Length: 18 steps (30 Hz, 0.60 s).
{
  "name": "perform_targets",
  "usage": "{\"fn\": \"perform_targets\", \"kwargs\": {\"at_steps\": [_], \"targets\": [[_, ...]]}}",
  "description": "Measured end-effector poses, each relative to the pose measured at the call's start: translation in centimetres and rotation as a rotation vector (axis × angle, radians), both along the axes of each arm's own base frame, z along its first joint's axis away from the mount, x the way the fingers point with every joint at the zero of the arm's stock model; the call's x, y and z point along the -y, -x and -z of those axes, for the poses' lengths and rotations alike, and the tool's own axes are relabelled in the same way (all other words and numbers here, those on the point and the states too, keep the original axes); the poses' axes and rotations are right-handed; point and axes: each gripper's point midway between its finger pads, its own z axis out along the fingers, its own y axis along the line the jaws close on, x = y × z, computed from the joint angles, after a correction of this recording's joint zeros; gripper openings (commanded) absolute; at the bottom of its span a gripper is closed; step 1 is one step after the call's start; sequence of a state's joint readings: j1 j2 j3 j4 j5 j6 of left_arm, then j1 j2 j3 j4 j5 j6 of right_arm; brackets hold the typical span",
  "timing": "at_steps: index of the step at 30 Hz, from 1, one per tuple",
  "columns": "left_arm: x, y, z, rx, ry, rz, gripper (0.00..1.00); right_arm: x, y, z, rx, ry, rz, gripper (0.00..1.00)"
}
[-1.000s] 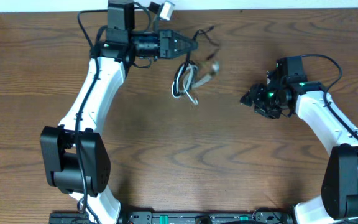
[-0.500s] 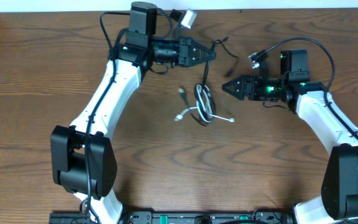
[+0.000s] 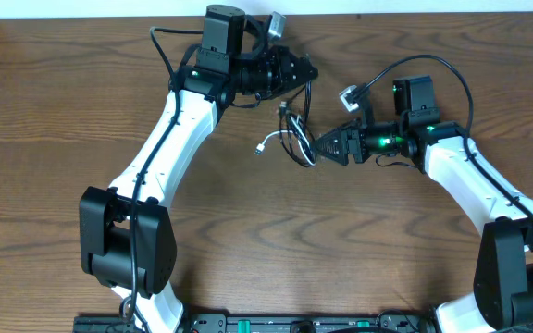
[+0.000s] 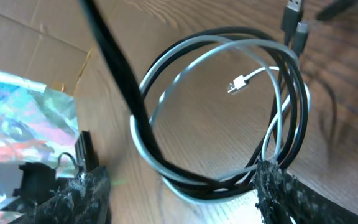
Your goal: Untangle cables
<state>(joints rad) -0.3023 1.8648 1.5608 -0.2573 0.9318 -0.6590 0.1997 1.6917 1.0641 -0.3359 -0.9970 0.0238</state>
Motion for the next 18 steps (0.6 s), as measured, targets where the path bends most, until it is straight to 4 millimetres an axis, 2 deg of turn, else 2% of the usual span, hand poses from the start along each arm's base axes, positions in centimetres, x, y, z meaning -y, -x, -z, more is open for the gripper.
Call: {"fn": "perform_targets", "kwargs": {"at_steps": [9,18], "targets": [[-0.2,-0.1,0.5,-0.037,-0.012,-0.027,0.07,-1.4,1.5,0.3,0.078,0.021,-0.103,0.72],[-0.3,0.3,0.9,-0.066,-0.021,-0.027,0.08,-3.2,1.4,-0.1,0.190,0.031,-0.154,0.60]]}}
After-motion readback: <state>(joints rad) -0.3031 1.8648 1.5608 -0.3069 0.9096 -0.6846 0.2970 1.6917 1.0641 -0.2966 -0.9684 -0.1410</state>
